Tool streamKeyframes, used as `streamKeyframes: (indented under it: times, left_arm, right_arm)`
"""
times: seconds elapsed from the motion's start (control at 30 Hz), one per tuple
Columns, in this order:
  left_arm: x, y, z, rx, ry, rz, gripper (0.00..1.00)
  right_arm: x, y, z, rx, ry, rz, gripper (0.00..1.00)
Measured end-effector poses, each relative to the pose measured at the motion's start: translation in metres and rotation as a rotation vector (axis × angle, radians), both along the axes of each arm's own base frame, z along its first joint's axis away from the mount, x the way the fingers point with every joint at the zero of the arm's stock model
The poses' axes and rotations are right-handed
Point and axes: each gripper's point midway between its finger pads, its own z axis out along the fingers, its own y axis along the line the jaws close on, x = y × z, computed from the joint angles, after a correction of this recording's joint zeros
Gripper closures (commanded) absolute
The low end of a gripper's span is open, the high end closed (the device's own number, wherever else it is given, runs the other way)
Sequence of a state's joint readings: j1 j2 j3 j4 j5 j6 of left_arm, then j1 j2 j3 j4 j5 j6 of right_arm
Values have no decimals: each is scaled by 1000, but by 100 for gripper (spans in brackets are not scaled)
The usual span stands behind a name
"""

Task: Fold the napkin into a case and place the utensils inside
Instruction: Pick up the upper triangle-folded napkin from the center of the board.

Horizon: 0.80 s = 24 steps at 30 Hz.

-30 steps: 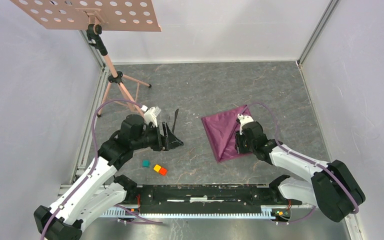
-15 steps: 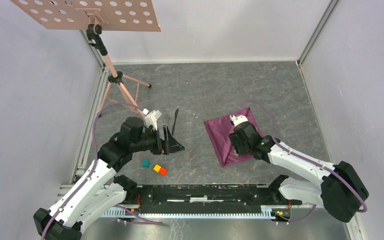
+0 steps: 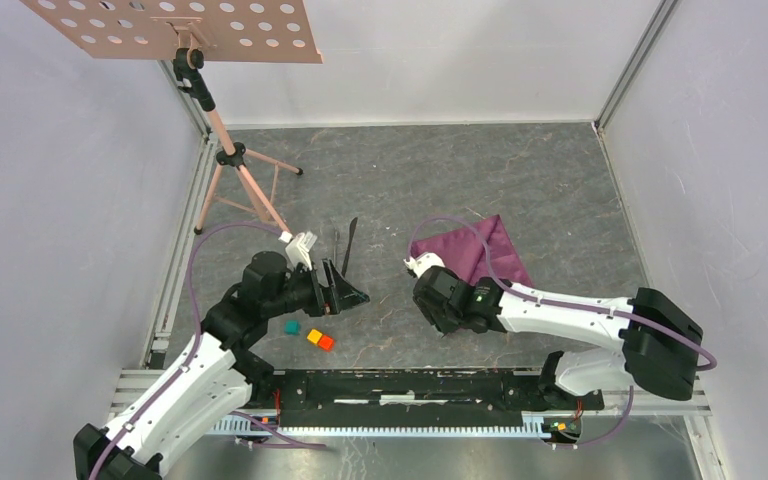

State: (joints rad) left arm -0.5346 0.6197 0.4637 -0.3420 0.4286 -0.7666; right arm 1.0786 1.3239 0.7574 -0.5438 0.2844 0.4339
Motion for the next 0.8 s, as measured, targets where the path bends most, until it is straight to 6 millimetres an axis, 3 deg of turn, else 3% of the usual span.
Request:
streamKeyframes:
  times: [0.27,0.47,0.8]
  left_arm:
    - [0,0,-3,9,13,0,7]
    - [-1,0,1,-8,-13,-1,7]
    - [-1,1,1,-9,-15,-1,6]
  right_arm:
    - [-11,9,-4,25,29,-1,61]
    - [-14,7,-16,-17,49,3,60]
    - [-14,7,-16,-18,48,-6,61]
